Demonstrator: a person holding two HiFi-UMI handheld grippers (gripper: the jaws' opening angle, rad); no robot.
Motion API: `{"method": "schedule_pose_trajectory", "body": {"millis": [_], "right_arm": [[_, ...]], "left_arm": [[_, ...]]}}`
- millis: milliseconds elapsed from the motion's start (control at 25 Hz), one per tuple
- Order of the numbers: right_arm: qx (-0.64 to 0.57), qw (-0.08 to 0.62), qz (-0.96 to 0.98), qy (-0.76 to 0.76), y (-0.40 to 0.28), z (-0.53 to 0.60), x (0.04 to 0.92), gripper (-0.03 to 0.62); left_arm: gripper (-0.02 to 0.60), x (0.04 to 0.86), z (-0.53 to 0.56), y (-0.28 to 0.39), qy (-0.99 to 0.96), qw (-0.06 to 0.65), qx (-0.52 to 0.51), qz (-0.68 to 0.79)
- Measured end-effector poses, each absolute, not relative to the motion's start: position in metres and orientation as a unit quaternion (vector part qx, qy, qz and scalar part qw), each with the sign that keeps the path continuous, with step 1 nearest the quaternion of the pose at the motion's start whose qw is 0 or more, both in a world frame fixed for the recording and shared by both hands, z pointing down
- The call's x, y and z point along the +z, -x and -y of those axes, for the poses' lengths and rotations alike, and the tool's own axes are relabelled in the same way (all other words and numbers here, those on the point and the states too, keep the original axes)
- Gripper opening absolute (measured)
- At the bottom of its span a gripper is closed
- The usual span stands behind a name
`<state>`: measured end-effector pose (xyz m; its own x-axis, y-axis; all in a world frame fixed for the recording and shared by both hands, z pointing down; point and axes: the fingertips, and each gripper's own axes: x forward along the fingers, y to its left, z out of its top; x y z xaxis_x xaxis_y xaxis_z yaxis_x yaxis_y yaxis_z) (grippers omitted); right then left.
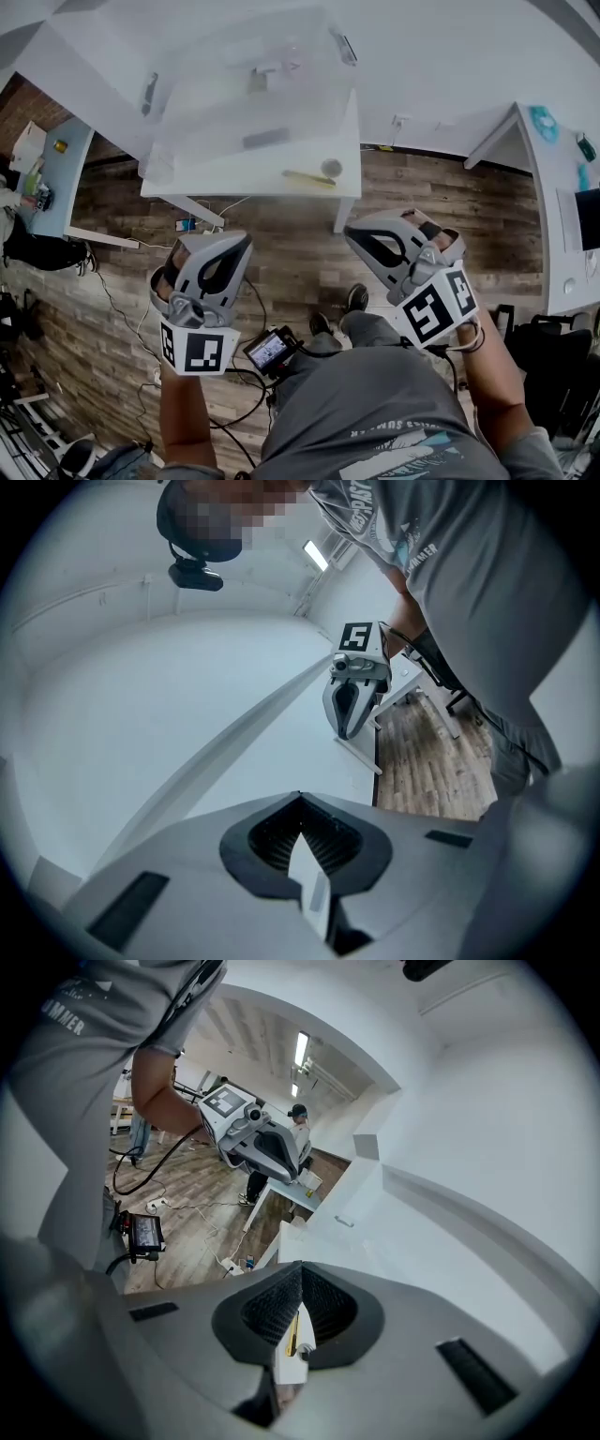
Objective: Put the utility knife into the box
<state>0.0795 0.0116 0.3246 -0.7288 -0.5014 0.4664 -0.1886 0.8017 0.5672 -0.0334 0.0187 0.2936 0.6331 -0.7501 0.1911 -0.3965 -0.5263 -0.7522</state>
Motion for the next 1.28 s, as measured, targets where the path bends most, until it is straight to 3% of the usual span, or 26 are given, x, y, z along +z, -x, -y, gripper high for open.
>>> {"method": "schedule_pose_trajectory", "body": {"millis": [680, 1280], "right_arm": [[-0.247, 0.276, 0.92, -0.126, -0.115, 0.067, 0.338, 0.009], [-0.221, 0.288, 0.924, -0.121, -0.085, 0.132, 0.357, 0.01]], "left_arm": [[0.008, 0.291, 0.046, -0.021, 0.811, 0.323, -0.295, -0.388], [0.008, 0.298, 0.114, 0.005, 0.818, 0.315, -0.29, -0.383]]}}
